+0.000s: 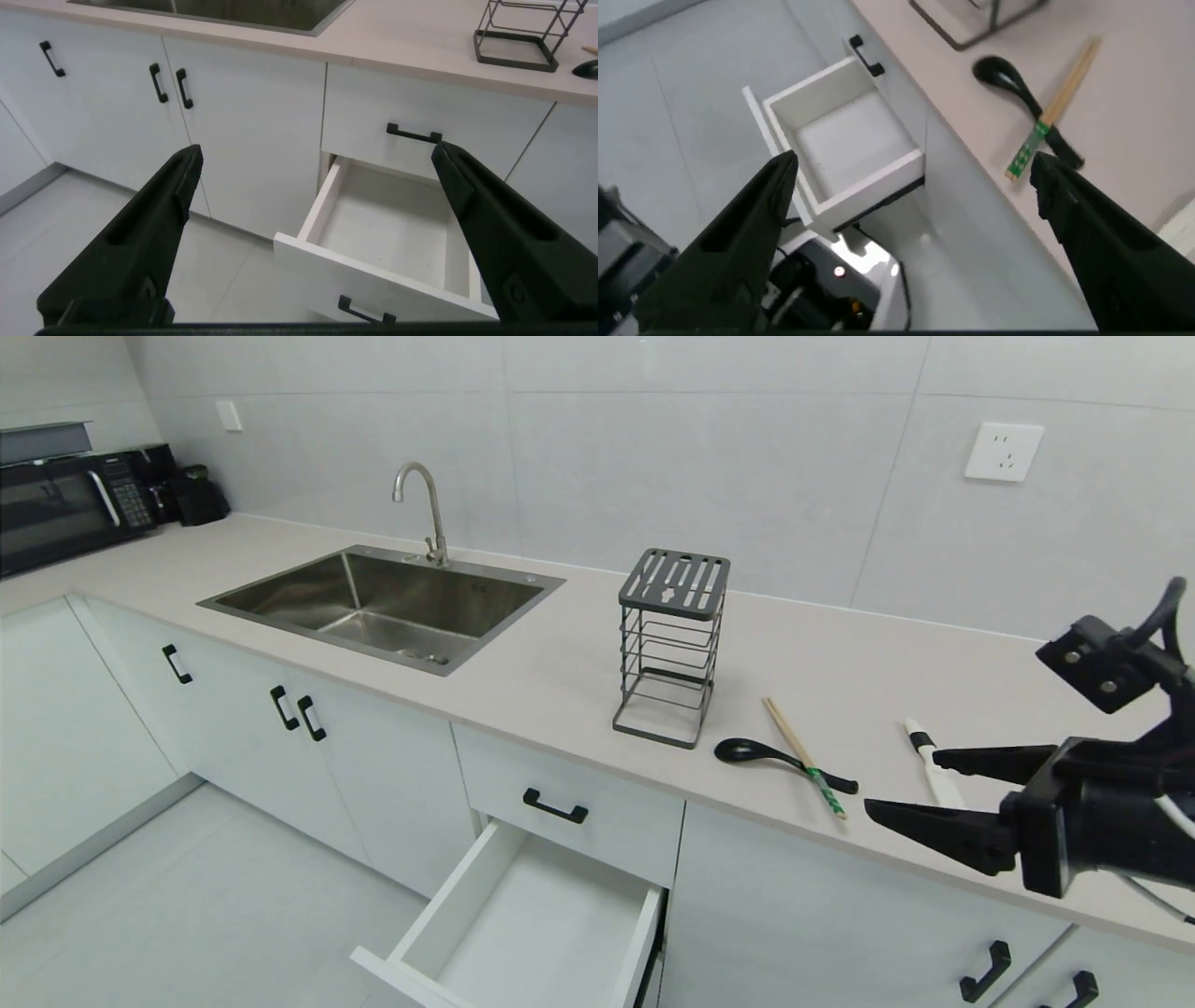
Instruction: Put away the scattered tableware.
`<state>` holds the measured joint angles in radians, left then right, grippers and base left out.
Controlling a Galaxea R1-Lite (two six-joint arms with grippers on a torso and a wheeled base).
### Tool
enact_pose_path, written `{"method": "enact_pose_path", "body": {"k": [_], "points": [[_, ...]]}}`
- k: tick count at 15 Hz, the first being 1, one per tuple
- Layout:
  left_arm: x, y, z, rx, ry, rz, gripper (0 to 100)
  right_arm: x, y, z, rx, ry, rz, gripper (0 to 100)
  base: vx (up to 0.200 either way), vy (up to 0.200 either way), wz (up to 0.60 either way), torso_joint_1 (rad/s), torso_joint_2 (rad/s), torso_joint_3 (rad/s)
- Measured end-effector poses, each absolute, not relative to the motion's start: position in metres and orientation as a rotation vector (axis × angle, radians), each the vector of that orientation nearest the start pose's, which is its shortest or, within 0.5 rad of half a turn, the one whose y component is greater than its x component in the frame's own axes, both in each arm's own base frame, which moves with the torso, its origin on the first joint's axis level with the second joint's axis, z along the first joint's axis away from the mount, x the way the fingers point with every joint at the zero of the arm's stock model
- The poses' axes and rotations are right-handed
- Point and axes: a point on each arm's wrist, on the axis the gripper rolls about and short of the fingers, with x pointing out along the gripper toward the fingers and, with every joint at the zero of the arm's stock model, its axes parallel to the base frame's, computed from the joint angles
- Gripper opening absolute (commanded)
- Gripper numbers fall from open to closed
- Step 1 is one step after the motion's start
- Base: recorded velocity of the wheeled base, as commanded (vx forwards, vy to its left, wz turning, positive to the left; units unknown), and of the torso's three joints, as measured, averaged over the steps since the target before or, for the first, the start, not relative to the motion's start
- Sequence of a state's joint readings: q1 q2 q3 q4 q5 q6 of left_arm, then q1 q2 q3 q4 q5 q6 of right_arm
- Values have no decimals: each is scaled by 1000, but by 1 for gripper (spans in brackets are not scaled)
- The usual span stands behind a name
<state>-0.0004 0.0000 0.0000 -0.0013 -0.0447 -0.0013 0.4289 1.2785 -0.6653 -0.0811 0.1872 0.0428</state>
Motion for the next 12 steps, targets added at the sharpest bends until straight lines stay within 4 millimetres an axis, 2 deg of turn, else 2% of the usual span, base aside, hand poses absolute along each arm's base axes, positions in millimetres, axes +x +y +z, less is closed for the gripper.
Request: {"method": "enact_pose_path", "body": {"k": [2, 6, 8, 12], "points": [[-23, -1, 75, 0, -1, -44, 100, 177, 86, 188, 46, 616, 501, 100, 0, 0, 0, 0, 0, 0], [-23, -1, 76, 0, -2, -45, 100, 190, 94, 169, 48, 703, 409, 100, 0, 0, 0, 0, 0, 0], [-23, -1, 76, 0, -1, -46, 100, 192, 96, 161, 106, 748, 347, 100, 0, 0, 0, 0, 0, 0], [-23, -1, 76, 0, -1, -46, 100, 195, 110, 145, 123, 832, 350, 100, 0, 0, 0, 0, 0, 0]]}}
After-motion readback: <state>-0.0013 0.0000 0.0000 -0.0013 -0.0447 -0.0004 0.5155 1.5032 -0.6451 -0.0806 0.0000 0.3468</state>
